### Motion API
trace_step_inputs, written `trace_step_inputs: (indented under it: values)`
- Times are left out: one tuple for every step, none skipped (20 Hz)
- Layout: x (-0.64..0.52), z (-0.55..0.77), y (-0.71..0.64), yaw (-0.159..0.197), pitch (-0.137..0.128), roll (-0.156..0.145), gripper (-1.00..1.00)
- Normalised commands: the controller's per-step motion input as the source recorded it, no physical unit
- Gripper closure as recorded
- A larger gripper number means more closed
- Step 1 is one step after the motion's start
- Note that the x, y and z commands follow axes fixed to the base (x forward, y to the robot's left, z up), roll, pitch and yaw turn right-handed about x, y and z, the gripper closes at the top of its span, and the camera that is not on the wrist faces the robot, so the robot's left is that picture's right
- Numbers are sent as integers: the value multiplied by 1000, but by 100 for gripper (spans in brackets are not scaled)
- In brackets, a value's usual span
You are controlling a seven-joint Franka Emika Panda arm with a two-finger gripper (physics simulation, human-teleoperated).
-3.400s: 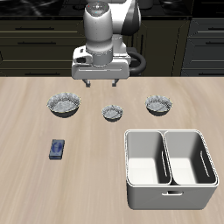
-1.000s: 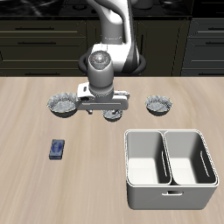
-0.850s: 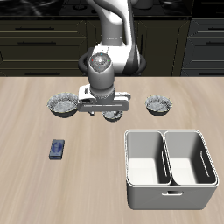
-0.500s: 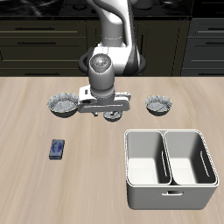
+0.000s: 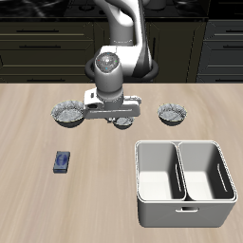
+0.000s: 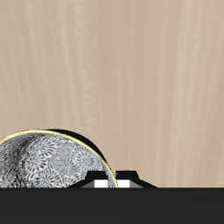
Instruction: Stack the smallest bowl on the largest bowl
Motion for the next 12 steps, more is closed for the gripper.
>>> trace_step_inputs:
  values:
    - [12, 287, -41, -8, -33, 7, 100]
    - [15, 249, -45, 1, -46, -3, 100]
    - [10, 190, -37, -6, -28, -7, 100]
    - [-41, 727, -101, -18, -96, 3, 100]
    - [-23, 373, -77, -28, -42, -23, 100]
    - [54, -26, 16, 0, 0, 0, 100]
    - [-39, 419, -30, -1, -67, 14, 100]
    - [-64, 747, -151, -37, -107, -40, 100]
    - [-72, 535, -13, -11, -78, 16, 100]
    - [-35, 476, -79, -11, -70, -20, 100]
    - [-73, 471, -78, -21, -73, -16, 100]
    - [30, -5, 25, 0, 0, 0, 100]
